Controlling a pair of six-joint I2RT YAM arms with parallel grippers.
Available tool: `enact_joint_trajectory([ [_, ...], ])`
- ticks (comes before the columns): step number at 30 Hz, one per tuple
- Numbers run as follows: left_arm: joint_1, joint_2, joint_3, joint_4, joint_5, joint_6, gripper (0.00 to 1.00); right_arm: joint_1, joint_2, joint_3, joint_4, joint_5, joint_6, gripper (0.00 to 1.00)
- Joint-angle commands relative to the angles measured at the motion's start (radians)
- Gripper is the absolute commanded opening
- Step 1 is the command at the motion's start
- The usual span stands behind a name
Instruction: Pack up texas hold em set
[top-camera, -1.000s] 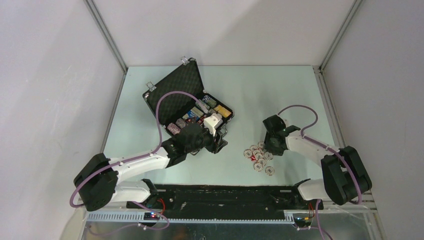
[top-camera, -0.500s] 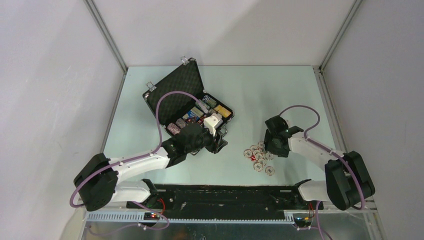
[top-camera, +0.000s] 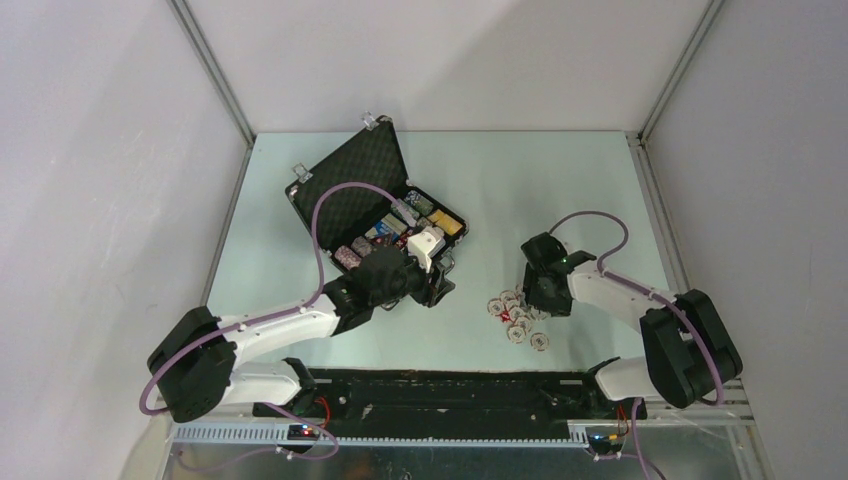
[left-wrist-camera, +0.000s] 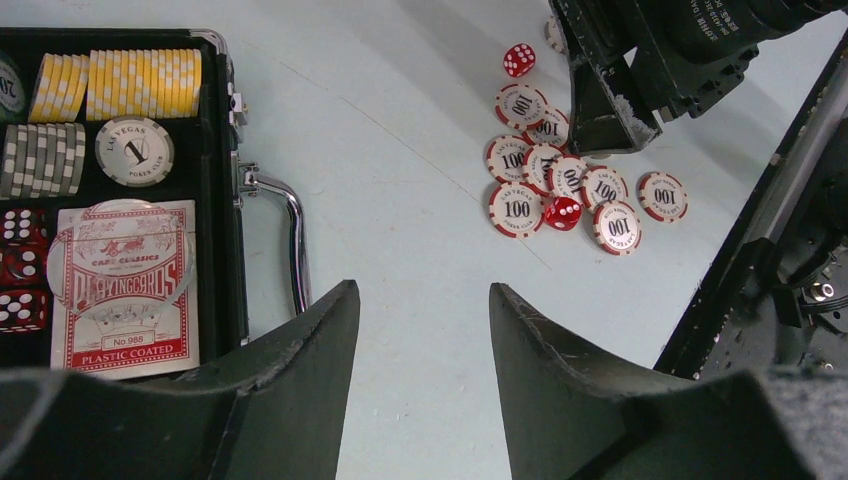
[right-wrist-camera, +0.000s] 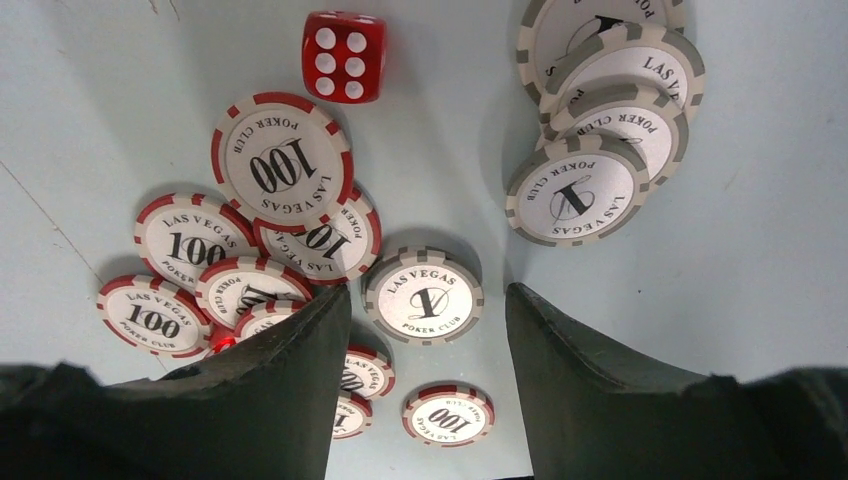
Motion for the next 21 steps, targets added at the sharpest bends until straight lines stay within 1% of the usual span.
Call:
enact_joint_trajectory([
  [1,-0.004,0.001,0.015,0.019,-0.014,0.027,0.57,0.009,0.052,-0.003,-0.006,0.046,0.014,0.60],
  [8,-0.004,-0.001,0.015,0.017,-0.014,0.027,0.57,0.012,0.096,0.009,-0.024,0.031,0.020,0.56],
  [13,-0.004,0.002,0.019,0.017,-0.013,0.028,0.57,0.015,0.087,0.009,-0.051,0.036,0.031,0.47],
  [14,-0.004,0.003,0.019,0.017,-0.012,0.028,0.57,0.014,0.083,0.009,-0.053,0.036,0.031,0.43],
  [15,-0.005,0.005,0.020,0.017,-0.010,0.027,0.57,0.015,0.080,0.009,-0.055,0.035,0.031,0.42],
  [21,-0.004,0.002,0.018,0.019,-0.011,0.027,0.57,-0.009,0.032,0.009,-0.073,0.014,0.031,0.36],
])
